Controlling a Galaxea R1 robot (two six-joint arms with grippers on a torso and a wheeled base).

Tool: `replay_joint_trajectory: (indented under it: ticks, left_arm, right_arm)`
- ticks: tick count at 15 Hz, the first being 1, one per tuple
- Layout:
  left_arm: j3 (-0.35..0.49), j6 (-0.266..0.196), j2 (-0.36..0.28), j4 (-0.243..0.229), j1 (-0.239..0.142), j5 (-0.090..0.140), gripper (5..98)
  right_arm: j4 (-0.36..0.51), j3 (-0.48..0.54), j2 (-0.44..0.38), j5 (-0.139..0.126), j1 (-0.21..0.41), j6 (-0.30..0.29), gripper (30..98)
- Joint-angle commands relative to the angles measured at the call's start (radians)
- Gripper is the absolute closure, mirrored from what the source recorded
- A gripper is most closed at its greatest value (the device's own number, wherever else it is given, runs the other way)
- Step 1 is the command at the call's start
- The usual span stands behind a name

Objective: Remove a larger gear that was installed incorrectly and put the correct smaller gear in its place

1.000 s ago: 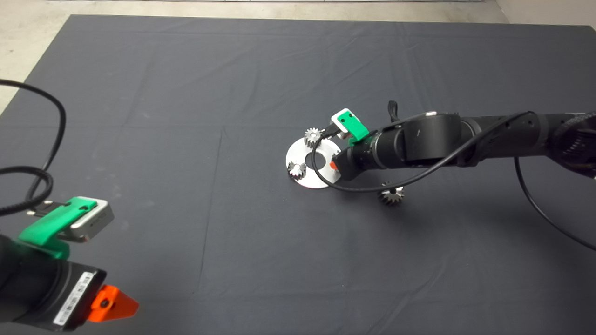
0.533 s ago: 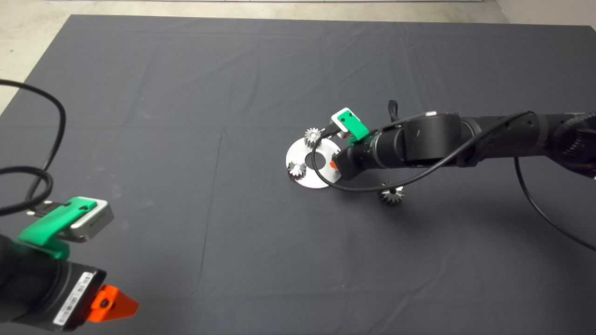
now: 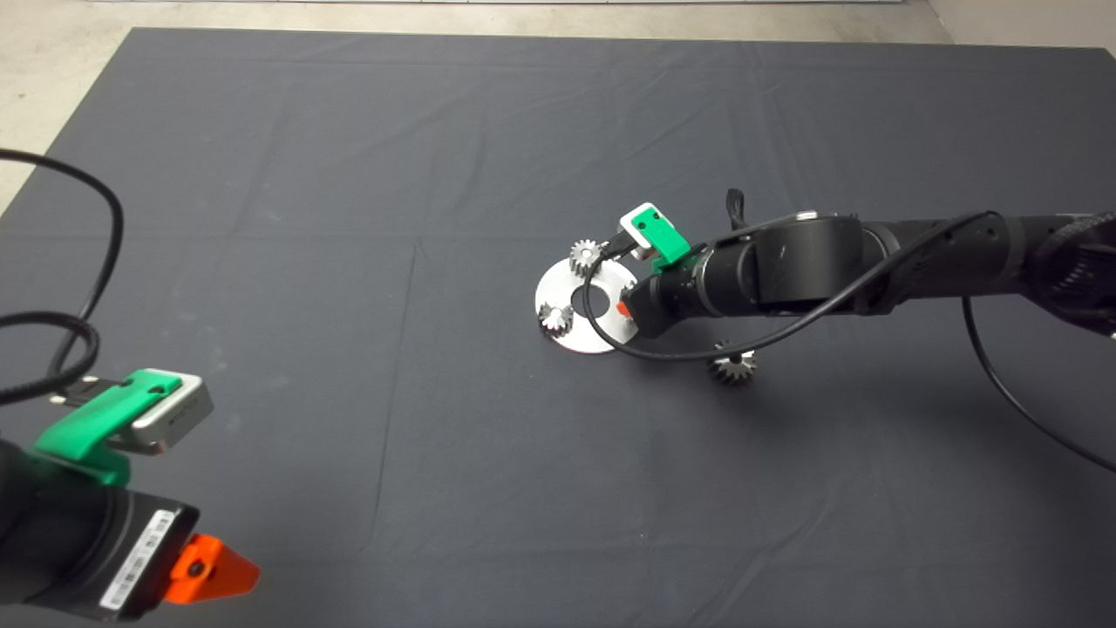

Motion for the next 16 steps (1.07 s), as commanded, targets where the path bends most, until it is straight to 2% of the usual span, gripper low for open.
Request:
replay_joint_trajectory:
  ticks: [1,16]
  left_arm:
    - [0.015,0.001,-0.003,-0.016,-0.009,0.002,5.4]
    - [0.015,0.001,-0.003,-0.016,-0.009,0.002,5.4]
  right_arm:
    - [-0.029,0.031,0.002,0.004,0.016,0.009,88.2]
    - [-0.034,0.029,-0.004,0.001,0.016,0.006,88.2]
